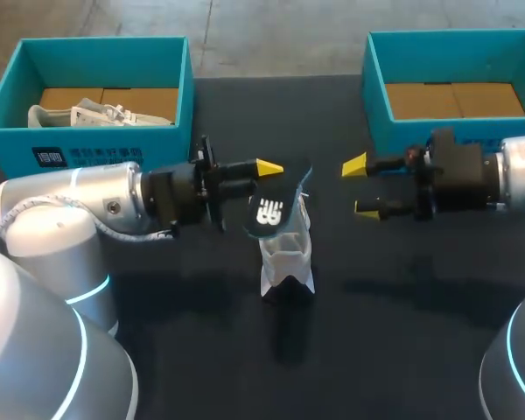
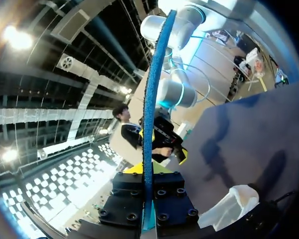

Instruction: Take the shoe out of the shoebox, open the shoe tongue, remove and reinsert the insole, then place the shoe into the shoebox

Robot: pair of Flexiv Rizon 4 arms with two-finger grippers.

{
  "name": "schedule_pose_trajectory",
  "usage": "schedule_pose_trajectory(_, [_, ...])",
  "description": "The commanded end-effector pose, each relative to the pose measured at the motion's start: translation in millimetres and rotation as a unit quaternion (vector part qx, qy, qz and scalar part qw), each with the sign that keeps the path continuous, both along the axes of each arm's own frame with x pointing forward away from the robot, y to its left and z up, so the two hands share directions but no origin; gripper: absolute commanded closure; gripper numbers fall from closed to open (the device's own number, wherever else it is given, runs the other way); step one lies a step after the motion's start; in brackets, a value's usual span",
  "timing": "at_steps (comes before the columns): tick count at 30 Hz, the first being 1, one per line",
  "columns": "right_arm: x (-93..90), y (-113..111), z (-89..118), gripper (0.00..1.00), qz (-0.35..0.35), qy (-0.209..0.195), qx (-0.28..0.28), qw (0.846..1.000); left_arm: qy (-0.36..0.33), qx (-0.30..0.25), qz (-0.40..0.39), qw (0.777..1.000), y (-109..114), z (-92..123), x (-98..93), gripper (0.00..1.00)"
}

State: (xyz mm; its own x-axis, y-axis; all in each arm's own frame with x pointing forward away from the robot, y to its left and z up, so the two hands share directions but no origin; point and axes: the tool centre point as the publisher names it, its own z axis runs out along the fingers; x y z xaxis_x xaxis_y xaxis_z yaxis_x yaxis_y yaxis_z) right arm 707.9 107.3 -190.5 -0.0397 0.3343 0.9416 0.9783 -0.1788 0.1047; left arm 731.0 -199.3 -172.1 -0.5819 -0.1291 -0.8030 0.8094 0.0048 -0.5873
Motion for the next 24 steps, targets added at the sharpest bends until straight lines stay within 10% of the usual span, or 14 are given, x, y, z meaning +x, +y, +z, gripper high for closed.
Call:
schedule_pose_trajectory(1, [-5.1,8.4,-1.5,0.00,-0.016,0.003,-0.019,1.000,0.023,-0.001,-0.016,1.000,8.8,-8.2,6.3,1.00])
schedule_pose_trajectory(24, [-16.0,18.7,-54.4,0.00,-0.041,0.025,-0.072,0.996,0.109,-0.006,-0.057,0.992,27.8,-46.0,-12.2,1.00])
